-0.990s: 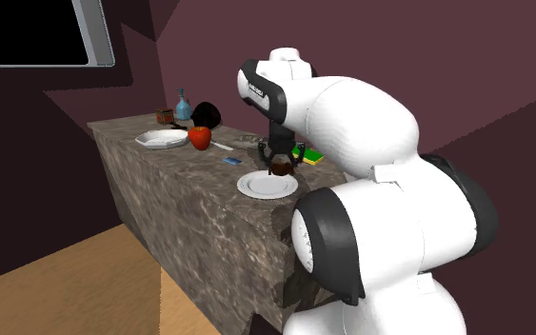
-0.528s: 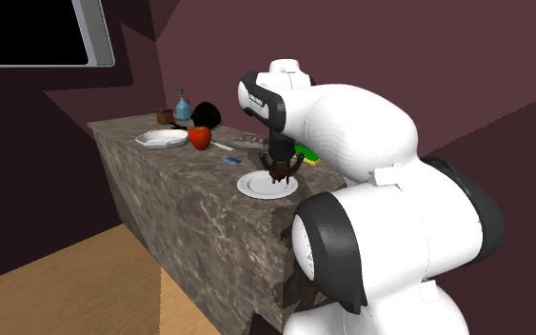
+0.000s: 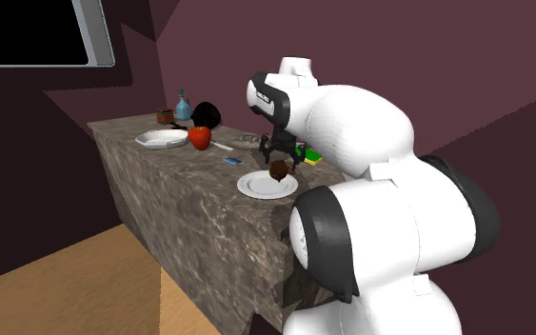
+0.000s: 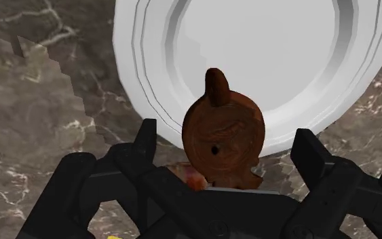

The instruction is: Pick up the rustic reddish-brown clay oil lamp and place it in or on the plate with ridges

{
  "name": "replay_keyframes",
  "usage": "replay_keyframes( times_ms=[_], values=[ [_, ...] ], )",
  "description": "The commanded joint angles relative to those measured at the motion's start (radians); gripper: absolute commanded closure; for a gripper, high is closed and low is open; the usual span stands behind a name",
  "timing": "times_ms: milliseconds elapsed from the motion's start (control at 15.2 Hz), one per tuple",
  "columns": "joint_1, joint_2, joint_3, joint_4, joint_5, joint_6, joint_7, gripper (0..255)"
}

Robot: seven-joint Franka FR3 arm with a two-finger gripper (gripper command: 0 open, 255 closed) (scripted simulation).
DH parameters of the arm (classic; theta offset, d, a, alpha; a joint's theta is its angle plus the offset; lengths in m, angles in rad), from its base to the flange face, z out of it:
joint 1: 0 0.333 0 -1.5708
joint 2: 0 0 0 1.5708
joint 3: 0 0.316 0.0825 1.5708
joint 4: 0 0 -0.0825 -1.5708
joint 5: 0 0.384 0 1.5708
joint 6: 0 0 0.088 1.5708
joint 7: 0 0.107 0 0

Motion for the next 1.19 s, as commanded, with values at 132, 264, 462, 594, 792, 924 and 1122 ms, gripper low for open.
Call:
replay_keyframes(
  times_ms=[132,264,462,594,792,924,1122],
  values=[
    [0.001,-0.002,0.006,-0.055,0.005,0.061,0.003,0],
    [0.002,-0.001,0.01,-0.088,0.007,0.096,0.003,0],
    [0.002,-0.001,0.01,-0.088,0.007,0.096,0.003,0],
    [0.002,-0.001,0.01,-0.088,0.007,0.096,0.003,0],
    [0.002,-0.001,0.01,-0.088,0.007,0.095,0.003,0],
    [0.002,-0.001,0.01,-0.088,0.007,0.095,0.003,255],
    [0.002,0.002,0.011,-0.086,0.007,0.097,0.005,255]
  ],
)
